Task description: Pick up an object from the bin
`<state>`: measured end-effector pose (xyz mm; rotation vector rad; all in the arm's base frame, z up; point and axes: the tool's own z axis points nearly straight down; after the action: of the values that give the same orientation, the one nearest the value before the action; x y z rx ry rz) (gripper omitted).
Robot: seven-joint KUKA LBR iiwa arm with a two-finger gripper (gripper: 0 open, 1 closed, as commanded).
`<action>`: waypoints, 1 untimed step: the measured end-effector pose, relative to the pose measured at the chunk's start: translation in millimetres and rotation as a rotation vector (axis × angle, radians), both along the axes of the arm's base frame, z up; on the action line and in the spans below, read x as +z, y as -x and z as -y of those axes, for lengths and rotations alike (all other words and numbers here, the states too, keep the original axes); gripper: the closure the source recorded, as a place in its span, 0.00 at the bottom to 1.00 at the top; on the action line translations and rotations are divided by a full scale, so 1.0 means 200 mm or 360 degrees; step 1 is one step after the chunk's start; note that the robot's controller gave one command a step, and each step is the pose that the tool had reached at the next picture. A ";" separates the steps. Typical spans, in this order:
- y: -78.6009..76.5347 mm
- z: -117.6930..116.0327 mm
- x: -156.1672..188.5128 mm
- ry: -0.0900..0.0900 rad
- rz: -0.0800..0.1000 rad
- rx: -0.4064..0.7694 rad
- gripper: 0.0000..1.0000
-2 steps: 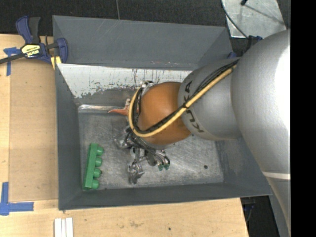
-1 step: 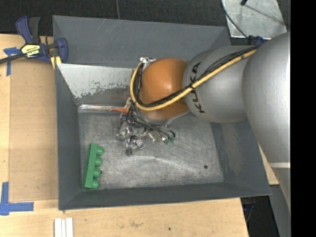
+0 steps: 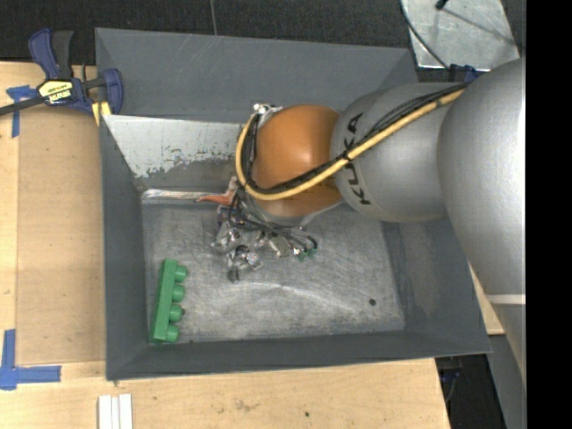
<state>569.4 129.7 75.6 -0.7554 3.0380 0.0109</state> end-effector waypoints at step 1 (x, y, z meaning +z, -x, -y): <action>-0.04 -0.06 0.21 0.0015 -0.0025 -0.0021 1.00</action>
Offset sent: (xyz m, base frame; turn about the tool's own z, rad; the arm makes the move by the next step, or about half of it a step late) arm -0.0041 -0.0026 0.0964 0.0117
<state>577.0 142.2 117.3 -0.7395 3.0600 0.0023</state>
